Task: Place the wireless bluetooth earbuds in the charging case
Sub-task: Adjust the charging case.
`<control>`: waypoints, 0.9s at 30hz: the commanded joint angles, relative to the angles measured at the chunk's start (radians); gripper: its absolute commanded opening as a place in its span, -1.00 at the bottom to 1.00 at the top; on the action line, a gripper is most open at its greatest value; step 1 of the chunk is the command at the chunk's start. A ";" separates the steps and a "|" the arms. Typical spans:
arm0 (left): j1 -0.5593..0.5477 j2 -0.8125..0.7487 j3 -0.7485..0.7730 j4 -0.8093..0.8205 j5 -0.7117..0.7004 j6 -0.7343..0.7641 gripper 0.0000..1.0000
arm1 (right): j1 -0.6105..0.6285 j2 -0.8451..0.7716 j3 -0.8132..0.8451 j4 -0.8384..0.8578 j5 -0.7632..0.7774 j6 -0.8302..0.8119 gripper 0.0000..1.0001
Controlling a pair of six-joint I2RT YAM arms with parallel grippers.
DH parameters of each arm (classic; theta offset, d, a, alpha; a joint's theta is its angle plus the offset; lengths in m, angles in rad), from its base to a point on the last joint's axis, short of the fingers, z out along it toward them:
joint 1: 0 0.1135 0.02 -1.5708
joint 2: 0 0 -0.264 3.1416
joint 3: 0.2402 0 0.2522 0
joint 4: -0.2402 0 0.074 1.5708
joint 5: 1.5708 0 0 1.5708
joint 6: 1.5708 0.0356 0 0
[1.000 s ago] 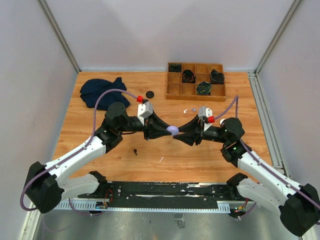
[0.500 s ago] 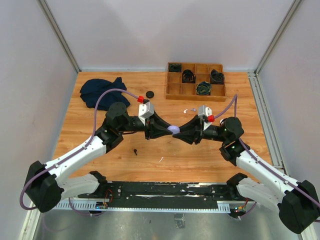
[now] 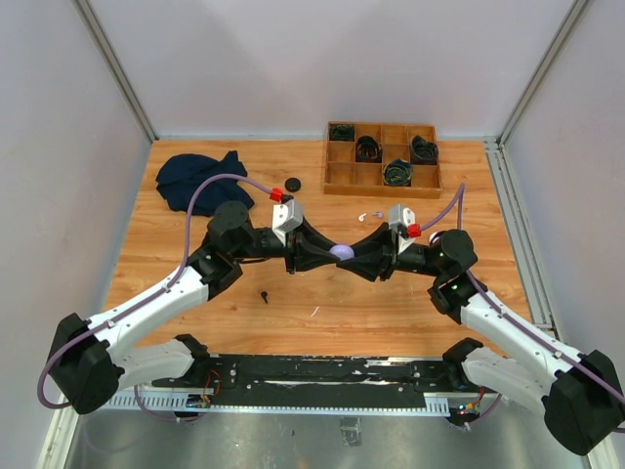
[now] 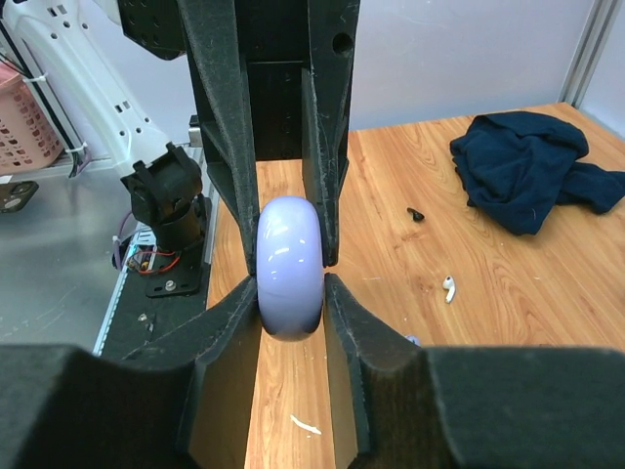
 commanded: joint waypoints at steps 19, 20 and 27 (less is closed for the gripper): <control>-0.015 -0.097 -0.069 0.052 -0.122 -0.073 0.05 | 0.015 -0.003 0.004 0.080 0.024 0.006 -0.97; -0.015 -0.100 -0.071 0.051 -0.132 -0.079 0.12 | 0.017 -0.003 0.005 0.080 0.024 0.006 -0.98; -0.015 -0.090 -0.068 0.049 -0.188 -0.103 0.41 | 0.025 0.009 0.010 0.078 0.022 0.000 -0.99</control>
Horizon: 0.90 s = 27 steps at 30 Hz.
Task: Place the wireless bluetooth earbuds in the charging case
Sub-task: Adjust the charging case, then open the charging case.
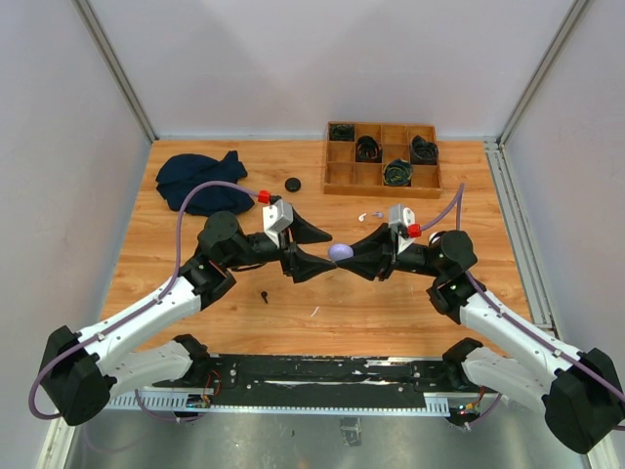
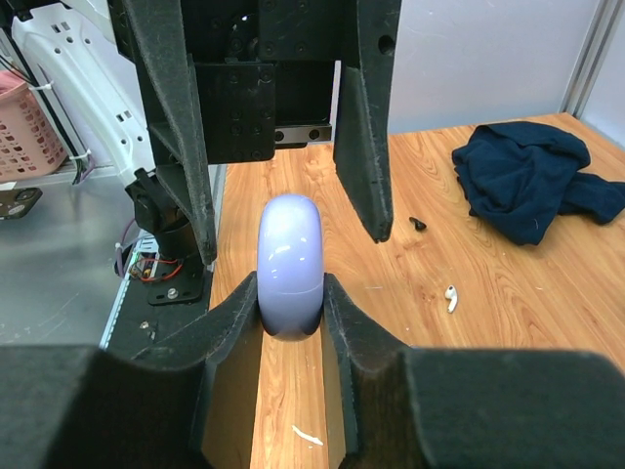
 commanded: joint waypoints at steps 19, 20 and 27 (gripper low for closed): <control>-0.003 -0.016 0.059 -0.057 -0.248 -0.075 0.44 | 0.035 -0.004 0.010 -0.047 0.019 -0.083 -0.99; -0.003 -0.021 0.058 -0.057 -0.256 -0.076 0.44 | 0.038 -0.005 0.010 -0.054 0.022 -0.087 -0.99; -0.003 -0.027 0.062 -0.074 -0.291 -0.082 0.44 | 0.045 -0.002 0.011 -0.080 0.032 -0.103 -0.99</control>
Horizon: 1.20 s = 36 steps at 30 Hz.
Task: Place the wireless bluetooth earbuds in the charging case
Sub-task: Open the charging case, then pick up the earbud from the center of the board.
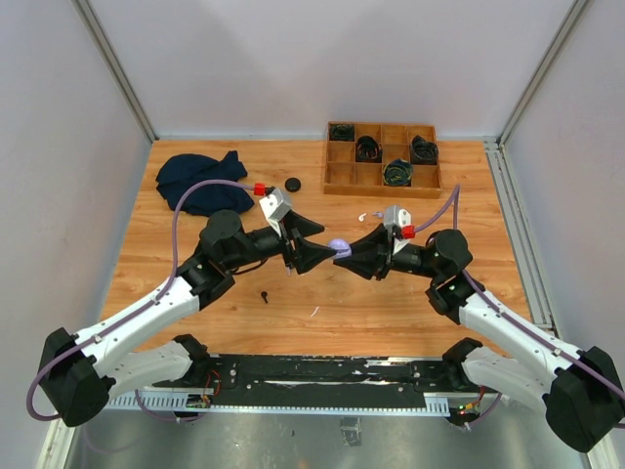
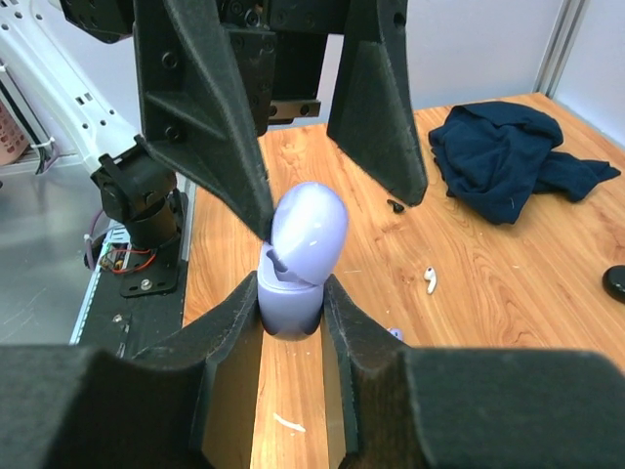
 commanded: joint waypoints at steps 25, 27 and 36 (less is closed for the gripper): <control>-0.001 -0.047 0.091 -0.548 -0.415 -0.118 0.55 | 0.030 0.031 -0.101 -0.073 0.237 -0.135 -0.99; -0.001 -0.023 0.091 -0.611 -0.459 -0.133 0.54 | 0.030 0.036 -0.117 -0.058 0.260 -0.142 -0.99; 0.003 0.152 0.127 -0.716 -0.608 -0.187 0.48 | 0.029 0.046 -0.216 0.056 0.353 -0.115 -0.98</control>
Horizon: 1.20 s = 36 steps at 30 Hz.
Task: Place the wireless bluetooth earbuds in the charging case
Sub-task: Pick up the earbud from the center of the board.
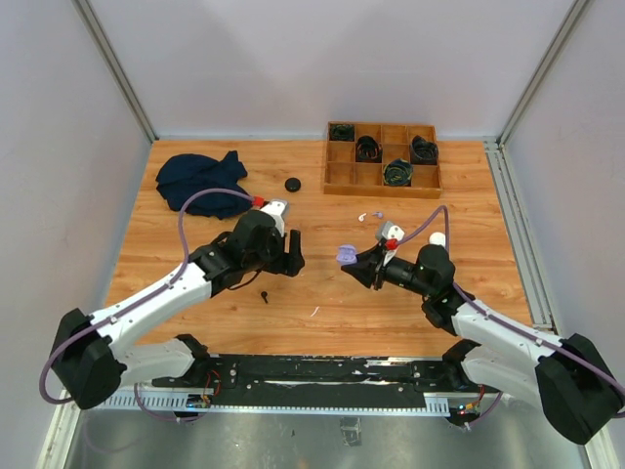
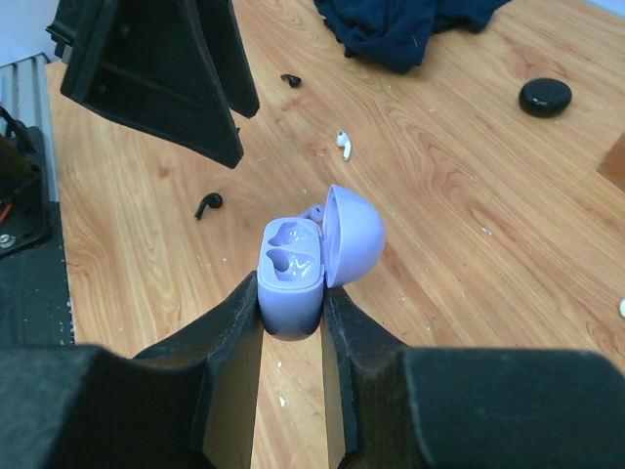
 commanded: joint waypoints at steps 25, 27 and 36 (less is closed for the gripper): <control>0.017 0.551 0.261 -0.184 -0.158 -0.009 0.09 | 0.018 -0.049 -0.144 0.164 0.278 0.033 -0.96; 0.018 0.574 0.272 -0.199 -0.164 -0.008 0.07 | 0.018 -0.055 -0.146 0.163 0.278 0.033 -0.96; 0.021 0.616 0.253 -0.201 -0.165 -0.012 -0.10 | 0.018 -0.061 -0.146 0.160 0.272 0.032 -0.95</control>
